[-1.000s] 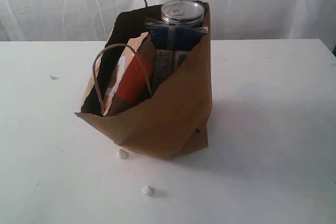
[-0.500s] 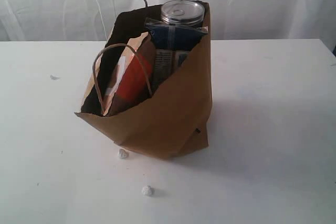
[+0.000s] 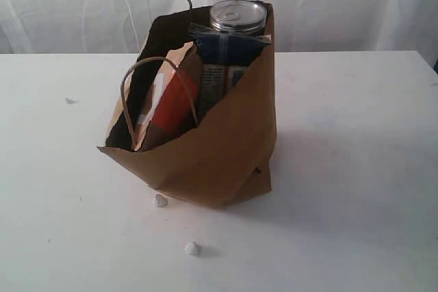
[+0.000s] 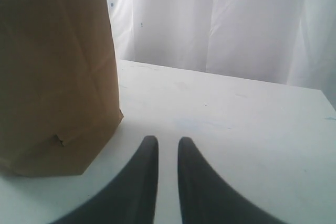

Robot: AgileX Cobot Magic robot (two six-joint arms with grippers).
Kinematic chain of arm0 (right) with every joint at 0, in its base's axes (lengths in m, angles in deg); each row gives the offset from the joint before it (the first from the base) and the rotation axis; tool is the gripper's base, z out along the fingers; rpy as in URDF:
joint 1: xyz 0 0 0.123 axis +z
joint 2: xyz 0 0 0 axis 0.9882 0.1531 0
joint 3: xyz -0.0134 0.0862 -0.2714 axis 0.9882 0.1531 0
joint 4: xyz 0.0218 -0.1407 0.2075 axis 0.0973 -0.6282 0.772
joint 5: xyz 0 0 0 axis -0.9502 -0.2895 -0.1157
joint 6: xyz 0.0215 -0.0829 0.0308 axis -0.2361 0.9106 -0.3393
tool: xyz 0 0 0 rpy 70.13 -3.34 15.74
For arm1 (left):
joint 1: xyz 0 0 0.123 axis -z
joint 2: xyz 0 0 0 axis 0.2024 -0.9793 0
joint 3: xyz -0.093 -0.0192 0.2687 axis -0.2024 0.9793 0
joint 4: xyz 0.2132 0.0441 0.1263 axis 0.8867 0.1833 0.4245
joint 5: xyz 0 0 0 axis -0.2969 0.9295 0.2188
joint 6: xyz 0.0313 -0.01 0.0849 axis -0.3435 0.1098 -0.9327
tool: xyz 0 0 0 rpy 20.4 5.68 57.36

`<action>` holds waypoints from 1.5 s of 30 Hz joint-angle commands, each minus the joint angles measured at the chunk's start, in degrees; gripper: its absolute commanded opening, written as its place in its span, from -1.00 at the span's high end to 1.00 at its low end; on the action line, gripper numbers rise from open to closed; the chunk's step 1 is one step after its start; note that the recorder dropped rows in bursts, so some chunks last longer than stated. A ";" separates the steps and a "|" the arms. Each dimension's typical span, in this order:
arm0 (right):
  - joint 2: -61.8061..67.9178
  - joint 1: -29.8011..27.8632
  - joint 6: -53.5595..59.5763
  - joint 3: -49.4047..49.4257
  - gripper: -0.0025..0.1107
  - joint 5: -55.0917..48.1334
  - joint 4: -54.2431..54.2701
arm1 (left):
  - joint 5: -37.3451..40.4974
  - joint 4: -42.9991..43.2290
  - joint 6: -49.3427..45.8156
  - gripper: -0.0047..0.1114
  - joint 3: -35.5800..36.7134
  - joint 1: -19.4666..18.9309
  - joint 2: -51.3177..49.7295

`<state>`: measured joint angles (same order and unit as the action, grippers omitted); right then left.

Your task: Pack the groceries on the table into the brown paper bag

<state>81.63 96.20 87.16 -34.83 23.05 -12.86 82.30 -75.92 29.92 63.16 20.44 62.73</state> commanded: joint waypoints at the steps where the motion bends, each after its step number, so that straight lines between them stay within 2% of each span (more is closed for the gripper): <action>1: -0.40 -0.36 0.72 0.39 0.72 0.28 0.02 | 11.95 11.05 -3.32 0.92 -12.24 -0.06 -1.29; 2: -0.40 -0.36 0.72 0.39 0.72 0.28 0.02 | 15.48 16.13 -3.40 0.92 -14.92 -0.06 -2.34; 3: -0.40 -0.36 0.72 0.39 0.72 0.28 0.02 | 23.42 24.50 -4.86 0.92 -19.69 -0.06 -4.98; 4: -0.40 -0.36 0.72 0.39 0.72 0.28 0.02 | 26.46 27.85 -6.01 0.92 -21.21 -0.06 -6.17; 5: -0.40 -0.36 0.72 0.39 0.72 0.28 0.02 | 32.73 32.21 -7.93 0.92 -23.86 -0.06 -9.55; 8: -0.40 -0.36 0.72 0.39 0.72 0.28 0.02 | 34.79 30.41 -9.10 0.92 -24.90 -0.06 -16.92; 10: -0.40 -0.36 0.72 0.39 0.72 0.28 0.02 | 34.79 26.94 -11.89 0.82 -24.90 -0.06 -21.90; 11: -0.40 -0.36 0.72 0.39 0.72 0.28 0.02 | 34.46 26.68 -13.28 0.61 -24.90 -0.06 -24.97; 13: -0.40 -0.36 0.72 0.39 0.72 0.28 0.02 | 29.07 26.44 -13.28 0.16 -23.60 -0.06 -29.19; 14: -0.40 -0.36 0.72 0.39 0.72 0.28 0.02 | 24.37 24.93 -13.28 -0.11 -21.24 -0.06 -30.75; 15: -0.40 -0.36 0.72 0.39 0.72 0.28 0.02 | 18.84 22.85 -12.71 -0.24 -17.73 -0.06 -31.97; 17: -0.40 -0.36 0.72 0.39 0.72 0.28 0.02 | 4.84 17.29 -11.29 -0.19 -8.13 -0.06 -33.12; 19: -0.40 -0.36 0.72 0.39 0.72 0.28 0.02 | -8.33 6.67 -14.63 -0.17 1.12 -0.06 -33.38; 20: -0.40 -0.36 0.72 0.39 0.72 0.28 0.02 | -12.99 1.76 -17.72 -0.17 4.88 -0.06 -33.38; 22: -0.40 -0.36 0.72 0.39 0.72 0.28 0.02 | -15.68 -3.74 -21.83 -0.17 8.06 -0.06 -33.79; 29: -0.40 -0.36 0.72 0.39 0.72 0.28 0.02 | -16.65 -7.02 -37.47 -0.17 9.42 -0.06 -38.18; 33: -0.40 -0.36 0.72 0.39 0.72 0.28 0.02 | -13.77 -8.55 -49.14 -0.18 7.92 -0.06 -42.93; 35: -0.40 -0.36 0.72 0.39 0.72 0.28 0.02 | -13.02 -11.99 -52.84 -0.23 7.64 -0.06 -45.16; 38: -0.40 -0.36 0.72 0.39 0.72 0.28 0.02 | -14.22 -22.13 -64.80 -0.26 7.64 -0.06 -49.17; 40: -0.40 -0.36 0.72 0.39 0.72 0.28 0.02 | -14.24 -34.48 -77.15 -0.26 7.64 -0.06 -51.98; 41: -0.40 -0.36 0.72 0.39 0.72 0.28 0.02 | -12.70 -38.02 -83.51 -0.26 7.64 -0.06 -53.23; 42: -0.40 -0.36 0.72 0.39 0.72 0.28 0.02 | -9.86 -38.02 -89.28 -0.26 7.39 -0.06 -54.30; 45: -0.40 -0.36 0.72 0.39 0.72 0.28 0.02 | -7.31 -38.02 -92.19 -0.26 6.63 -0.06 -57.37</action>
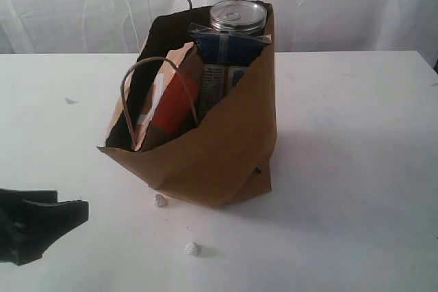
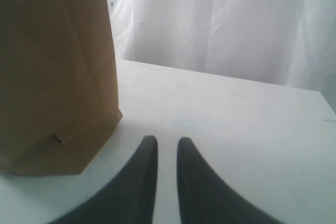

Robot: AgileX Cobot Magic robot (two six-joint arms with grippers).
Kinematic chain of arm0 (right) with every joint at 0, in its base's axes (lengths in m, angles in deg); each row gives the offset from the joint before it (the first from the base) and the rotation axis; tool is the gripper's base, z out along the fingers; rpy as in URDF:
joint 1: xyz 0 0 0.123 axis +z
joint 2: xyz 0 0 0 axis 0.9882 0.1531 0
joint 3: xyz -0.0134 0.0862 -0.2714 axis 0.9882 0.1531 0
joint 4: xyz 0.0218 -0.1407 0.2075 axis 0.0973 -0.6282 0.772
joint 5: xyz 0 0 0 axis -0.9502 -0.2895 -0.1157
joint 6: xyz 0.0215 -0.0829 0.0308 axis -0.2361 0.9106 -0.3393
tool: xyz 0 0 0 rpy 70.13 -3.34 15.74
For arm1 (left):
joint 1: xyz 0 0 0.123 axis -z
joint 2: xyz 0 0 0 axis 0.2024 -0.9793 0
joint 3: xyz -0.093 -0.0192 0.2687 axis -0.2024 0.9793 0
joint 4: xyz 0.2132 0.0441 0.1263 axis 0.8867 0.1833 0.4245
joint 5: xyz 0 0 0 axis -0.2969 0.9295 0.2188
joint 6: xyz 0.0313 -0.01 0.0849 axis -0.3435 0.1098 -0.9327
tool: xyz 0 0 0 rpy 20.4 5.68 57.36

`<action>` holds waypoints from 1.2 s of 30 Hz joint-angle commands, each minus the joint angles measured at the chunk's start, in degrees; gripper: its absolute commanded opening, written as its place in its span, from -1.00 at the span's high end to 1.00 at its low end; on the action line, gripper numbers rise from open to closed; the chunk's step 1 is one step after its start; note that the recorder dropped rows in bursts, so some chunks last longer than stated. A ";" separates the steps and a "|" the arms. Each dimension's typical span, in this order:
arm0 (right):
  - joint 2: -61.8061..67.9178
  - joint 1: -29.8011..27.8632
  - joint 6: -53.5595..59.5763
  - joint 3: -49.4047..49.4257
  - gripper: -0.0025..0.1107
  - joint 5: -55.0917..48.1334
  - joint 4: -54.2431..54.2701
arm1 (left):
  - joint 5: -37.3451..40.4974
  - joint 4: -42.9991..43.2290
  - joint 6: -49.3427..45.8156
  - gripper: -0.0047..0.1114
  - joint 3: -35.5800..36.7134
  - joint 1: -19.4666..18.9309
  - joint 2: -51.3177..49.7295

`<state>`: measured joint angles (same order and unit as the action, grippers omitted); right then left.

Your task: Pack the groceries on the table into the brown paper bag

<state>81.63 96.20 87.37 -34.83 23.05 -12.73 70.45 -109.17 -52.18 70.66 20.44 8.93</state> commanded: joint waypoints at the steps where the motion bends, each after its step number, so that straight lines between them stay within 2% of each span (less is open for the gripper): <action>1: -0.40 -0.36 0.50 0.39 0.72 0.28 -0.10 | 4.10 -4.76 -10.09 -0.26 -0.87 -0.06 -4.29; 10: -0.40 -0.36 0.50 0.39 0.72 0.28 -0.10 | 5.16 -4.76 -9.50 -0.26 -3.84 -0.06 -6.52; 18: -0.40 -0.36 0.50 0.39 0.72 0.28 -0.10 | 10.43 -4.76 -3.39 -0.26 -8.61 -0.06 -5.82; 20: -0.40 -0.36 0.50 0.39 0.72 0.28 -0.10 | 10.67 -4.76 -3.39 -0.26 -9.11 -0.06 -5.47; 24: -0.40 -0.36 0.50 0.39 0.72 0.28 -0.10 | 9.65 -4.76 3.39 -0.26 -10.62 -0.06 -5.47; 36: -0.40 -0.36 0.50 0.39 0.72 0.28 -0.10 | 5.70 -4.76 -7.81 -0.26 -10.35 -0.06 -5.47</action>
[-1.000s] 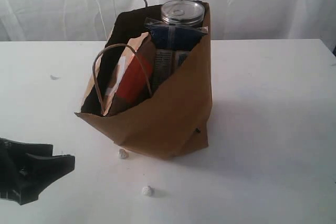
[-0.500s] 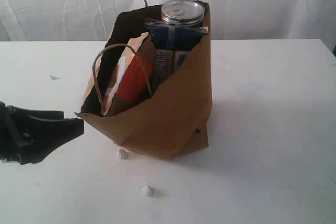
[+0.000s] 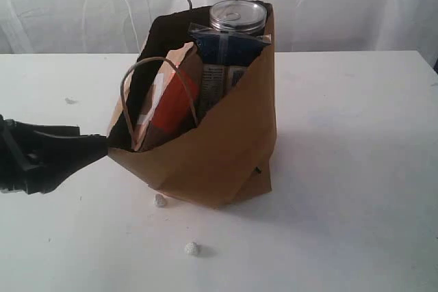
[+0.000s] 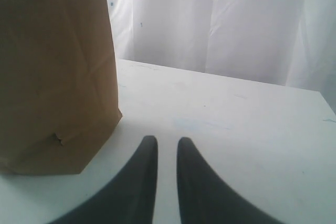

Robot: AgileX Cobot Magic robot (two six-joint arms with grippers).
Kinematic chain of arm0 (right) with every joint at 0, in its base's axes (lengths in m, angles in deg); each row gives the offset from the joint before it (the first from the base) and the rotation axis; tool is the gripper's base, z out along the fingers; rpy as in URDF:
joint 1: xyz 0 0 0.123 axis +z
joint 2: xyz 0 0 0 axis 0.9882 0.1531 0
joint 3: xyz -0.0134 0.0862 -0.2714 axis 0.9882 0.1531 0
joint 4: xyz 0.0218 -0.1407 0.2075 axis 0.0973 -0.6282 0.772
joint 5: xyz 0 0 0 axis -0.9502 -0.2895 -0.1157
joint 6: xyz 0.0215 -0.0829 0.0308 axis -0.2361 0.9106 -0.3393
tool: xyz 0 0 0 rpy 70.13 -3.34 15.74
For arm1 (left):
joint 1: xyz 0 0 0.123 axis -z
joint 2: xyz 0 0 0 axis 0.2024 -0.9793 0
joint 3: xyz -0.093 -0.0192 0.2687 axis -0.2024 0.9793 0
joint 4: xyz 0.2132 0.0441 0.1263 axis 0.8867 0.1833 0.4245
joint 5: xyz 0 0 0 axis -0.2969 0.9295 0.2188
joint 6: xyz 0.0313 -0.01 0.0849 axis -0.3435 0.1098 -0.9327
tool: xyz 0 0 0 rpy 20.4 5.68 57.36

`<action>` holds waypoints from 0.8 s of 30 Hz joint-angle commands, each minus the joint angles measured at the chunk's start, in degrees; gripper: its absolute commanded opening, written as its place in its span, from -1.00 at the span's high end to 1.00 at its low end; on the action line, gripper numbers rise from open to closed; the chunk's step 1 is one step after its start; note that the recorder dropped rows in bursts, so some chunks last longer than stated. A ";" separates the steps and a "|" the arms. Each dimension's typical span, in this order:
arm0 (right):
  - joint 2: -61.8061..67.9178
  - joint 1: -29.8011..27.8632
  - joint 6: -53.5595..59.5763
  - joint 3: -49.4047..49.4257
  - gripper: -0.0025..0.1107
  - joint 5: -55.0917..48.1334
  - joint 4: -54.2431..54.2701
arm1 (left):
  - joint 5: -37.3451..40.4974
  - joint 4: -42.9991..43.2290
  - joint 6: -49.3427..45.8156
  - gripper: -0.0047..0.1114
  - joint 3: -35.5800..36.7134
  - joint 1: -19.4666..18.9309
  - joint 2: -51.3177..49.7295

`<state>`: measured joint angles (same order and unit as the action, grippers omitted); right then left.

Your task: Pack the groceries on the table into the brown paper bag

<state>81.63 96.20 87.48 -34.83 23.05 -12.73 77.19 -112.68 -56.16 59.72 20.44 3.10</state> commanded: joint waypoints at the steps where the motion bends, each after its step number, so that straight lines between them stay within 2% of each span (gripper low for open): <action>1: -0.40 -0.36 0.39 0.39 0.72 0.28 -0.10 | -0.49 -1.25 -4.48 -0.26 1.09 -0.06 0.37; 3: -0.40 -0.36 0.39 0.39 0.72 0.28 -0.10 | 4.91 -0.21 -4.01 -0.26 1.39 -0.06 0.37; 6: -0.40 -0.36 0.39 0.39 0.72 0.28 -0.10 | 13.55 3.34 2.13 -0.26 1.26 -0.06 0.61; 10: -0.40 -0.36 0.39 0.39 0.72 0.28 -0.10 | 8.44 22.54 22.29 -0.26 0.67 -0.06 6.91; 11: -0.40 -0.36 0.39 0.39 0.72 0.28 -0.10 | 5.91 31.40 32.21 -0.26 0.01 -0.06 10.03; 16: -0.40 -0.36 -1.34 0.39 0.72 0.28 -0.10 | 1.27 53.84 66.34 -0.26 -0.33 -0.06 18.43; 19: -0.40 -0.36 -1.34 0.39 0.72 0.28 -0.10 | -1.82 63.34 77.74 -0.26 0.39 -0.06 22.73; 24: -0.40 -0.36 -1.34 0.39 0.72 0.28 -0.10 | -12.51 62.93 79.85 -0.26 6.24 2.17 26.79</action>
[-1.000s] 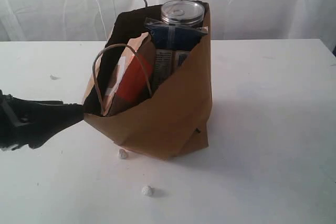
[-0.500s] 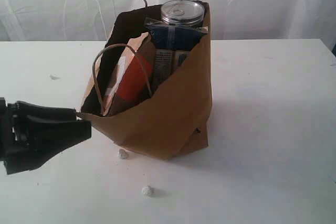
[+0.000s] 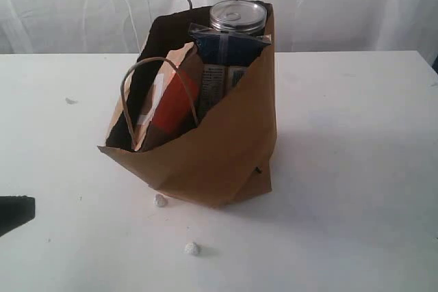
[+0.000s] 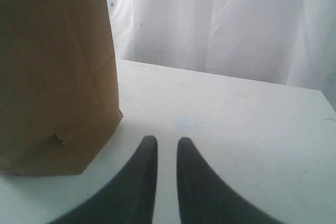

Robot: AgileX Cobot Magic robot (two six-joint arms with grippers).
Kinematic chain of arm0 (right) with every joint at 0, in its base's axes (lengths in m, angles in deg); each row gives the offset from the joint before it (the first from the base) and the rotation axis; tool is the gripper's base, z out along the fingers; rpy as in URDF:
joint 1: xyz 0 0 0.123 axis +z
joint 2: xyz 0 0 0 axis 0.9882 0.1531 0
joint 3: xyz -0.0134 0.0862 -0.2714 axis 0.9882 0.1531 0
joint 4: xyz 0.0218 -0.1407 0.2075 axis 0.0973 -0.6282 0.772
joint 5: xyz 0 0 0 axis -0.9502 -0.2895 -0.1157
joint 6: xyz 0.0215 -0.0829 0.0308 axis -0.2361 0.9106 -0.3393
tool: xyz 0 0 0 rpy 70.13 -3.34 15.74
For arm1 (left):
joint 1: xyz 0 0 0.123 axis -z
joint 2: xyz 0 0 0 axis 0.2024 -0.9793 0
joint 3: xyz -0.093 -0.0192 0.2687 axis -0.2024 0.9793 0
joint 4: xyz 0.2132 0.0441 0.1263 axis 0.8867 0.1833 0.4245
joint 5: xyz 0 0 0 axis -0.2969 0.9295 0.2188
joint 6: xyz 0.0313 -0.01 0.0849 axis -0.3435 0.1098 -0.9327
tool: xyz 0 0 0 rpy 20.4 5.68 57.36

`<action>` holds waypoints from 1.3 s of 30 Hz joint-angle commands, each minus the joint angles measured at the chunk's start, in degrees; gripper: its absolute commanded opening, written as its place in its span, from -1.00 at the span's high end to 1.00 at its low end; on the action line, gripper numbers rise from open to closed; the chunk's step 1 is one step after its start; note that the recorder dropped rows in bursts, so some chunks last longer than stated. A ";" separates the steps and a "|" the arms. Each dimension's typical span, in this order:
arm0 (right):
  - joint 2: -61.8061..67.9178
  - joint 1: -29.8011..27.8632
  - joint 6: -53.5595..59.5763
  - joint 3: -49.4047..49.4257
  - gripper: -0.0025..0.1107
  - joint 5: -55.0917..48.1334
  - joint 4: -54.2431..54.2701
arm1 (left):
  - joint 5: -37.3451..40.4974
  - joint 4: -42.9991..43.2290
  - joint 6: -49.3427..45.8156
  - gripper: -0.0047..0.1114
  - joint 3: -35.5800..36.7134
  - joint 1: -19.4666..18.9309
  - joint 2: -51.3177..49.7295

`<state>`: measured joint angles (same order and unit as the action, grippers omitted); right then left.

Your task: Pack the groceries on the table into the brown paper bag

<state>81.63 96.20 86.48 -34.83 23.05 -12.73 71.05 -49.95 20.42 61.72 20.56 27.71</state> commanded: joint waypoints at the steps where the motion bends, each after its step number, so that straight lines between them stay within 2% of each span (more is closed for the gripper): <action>1: -0.40 -0.36 -0.33 0.39 0.72 0.28 -0.10 | -8.16 -1.32 2.69 -0.26 5.74 2.99 2.33; 5: -0.40 -0.36 -0.33 0.39 0.72 0.28 -0.10 | -12.07 -3.33 0.53 -0.26 9.18 6.81 2.33; 9: -0.40 -0.36 -0.33 0.39 0.72 0.28 -0.10 | -16.28 -7.60 -5.66 -0.26 9.11 10.31 2.23; 15: -0.40 -0.36 -0.33 0.39 0.72 0.28 -0.10 | -18.20 -6.76 -6.87 -0.26 8.02 11.24 0.63; 17: -0.40 -0.36 -0.33 0.39 0.72 0.28 -0.10 | -18.22 -3.01 -4.57 -0.26 8.02 11.24 -0.80; 20: -0.40 -0.36 -0.33 0.39 0.72 0.28 -0.10 | -21.21 13.75 11.66 -0.26 8.02 12.06 -3.34; 23: -0.40 -0.36 -0.33 0.39 0.72 0.28 -0.10 | -29.01 27.30 26.37 -0.26 8.47 16.84 -5.43; 27: -0.40 -0.36 -0.33 0.39 0.72 0.28 -0.10 | -37.01 27.29 26.78 -0.26 9.72 23.17 -11.22; 31: -0.40 -0.36 -0.33 0.39 0.72 0.28 -0.10 | -44.14 27.47 26.78 -0.26 9.72 27.03 -20.92; 34: -0.40 -0.36 -0.33 0.39 0.72 0.28 -0.10 | -48.99 27.47 26.78 -0.26 9.72 28.43 -27.32; 39: -0.40 -0.36 -0.36 0.39 0.72 0.28 0.01 | -59.04 28.41 26.78 -0.26 9.72 28.42 -38.19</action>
<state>81.63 96.20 86.48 -34.83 22.95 -12.73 18.54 -22.27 46.67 71.00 48.53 -5.12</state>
